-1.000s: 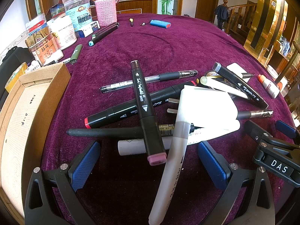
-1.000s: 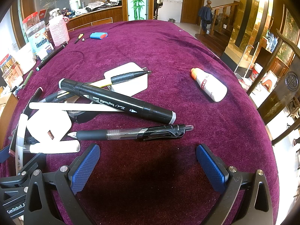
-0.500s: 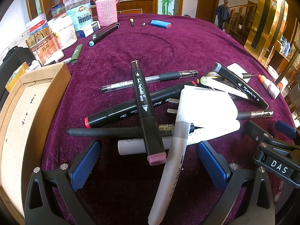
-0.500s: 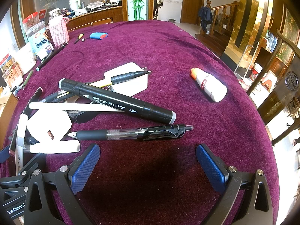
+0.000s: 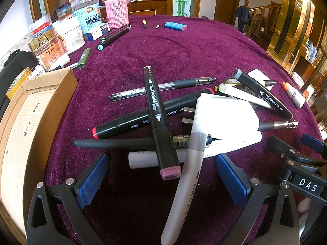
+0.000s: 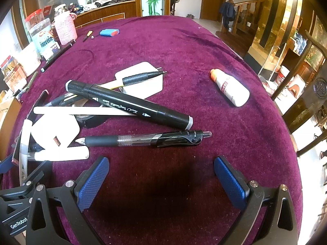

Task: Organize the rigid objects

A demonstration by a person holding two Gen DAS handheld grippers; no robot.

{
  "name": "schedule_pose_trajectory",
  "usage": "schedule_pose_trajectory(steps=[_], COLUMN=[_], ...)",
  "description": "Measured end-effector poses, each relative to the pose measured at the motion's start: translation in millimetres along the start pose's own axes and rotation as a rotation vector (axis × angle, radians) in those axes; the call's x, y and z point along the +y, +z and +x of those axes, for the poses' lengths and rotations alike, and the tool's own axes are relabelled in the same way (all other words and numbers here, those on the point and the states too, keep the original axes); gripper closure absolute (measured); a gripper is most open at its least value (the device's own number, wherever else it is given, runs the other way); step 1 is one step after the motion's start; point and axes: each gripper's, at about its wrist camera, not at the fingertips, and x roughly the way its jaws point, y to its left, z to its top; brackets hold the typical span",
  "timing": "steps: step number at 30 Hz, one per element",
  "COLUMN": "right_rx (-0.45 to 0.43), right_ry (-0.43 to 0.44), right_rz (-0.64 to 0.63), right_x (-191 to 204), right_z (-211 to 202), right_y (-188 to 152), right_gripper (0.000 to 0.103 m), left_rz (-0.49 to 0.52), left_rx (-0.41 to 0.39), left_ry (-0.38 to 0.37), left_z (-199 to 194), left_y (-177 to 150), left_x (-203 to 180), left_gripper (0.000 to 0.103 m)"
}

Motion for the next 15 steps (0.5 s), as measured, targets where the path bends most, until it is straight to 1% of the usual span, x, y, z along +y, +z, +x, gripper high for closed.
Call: schedule_pose_trajectory(steps=[3,7,10,12,13,15], right_rx=[-0.001,0.001,0.012,0.021,0.009,-0.058], right_ry=[-0.015,-0.013,-0.009,-0.024,-0.048,-0.074], right_rz=[0.008,0.006,-0.005,0.009,0.020,0.033], right_x=[2.3,2.7,3.1,1.1,0.2,-1.5], right_z=[-0.5,-0.7,-2.6,-5.9,-12.0,-30.6], right_y=[-1.0,-1.1,-2.9,-5.6,-9.4,-16.4], right_gripper=[0.001,0.001,0.001,0.001,0.001,0.001], left_rz=[-0.005,-0.001,-0.006,-0.007,-0.006,-0.002], left_rx=[0.000,0.004,0.001,0.001,0.001,0.004], left_ry=[0.004,0.003,0.002,0.002,0.000,-0.012], left_z=[-2.9,-3.5,-3.5,-3.4,-3.4,-3.3], left_y=[-3.2,-3.7,-3.6,-3.6,-3.6,-3.7], left_x=[-3.4,-3.3,-3.1,-3.1,-2.9,-2.2], left_gripper=[0.000,0.000,0.000,0.000,0.000,0.001])
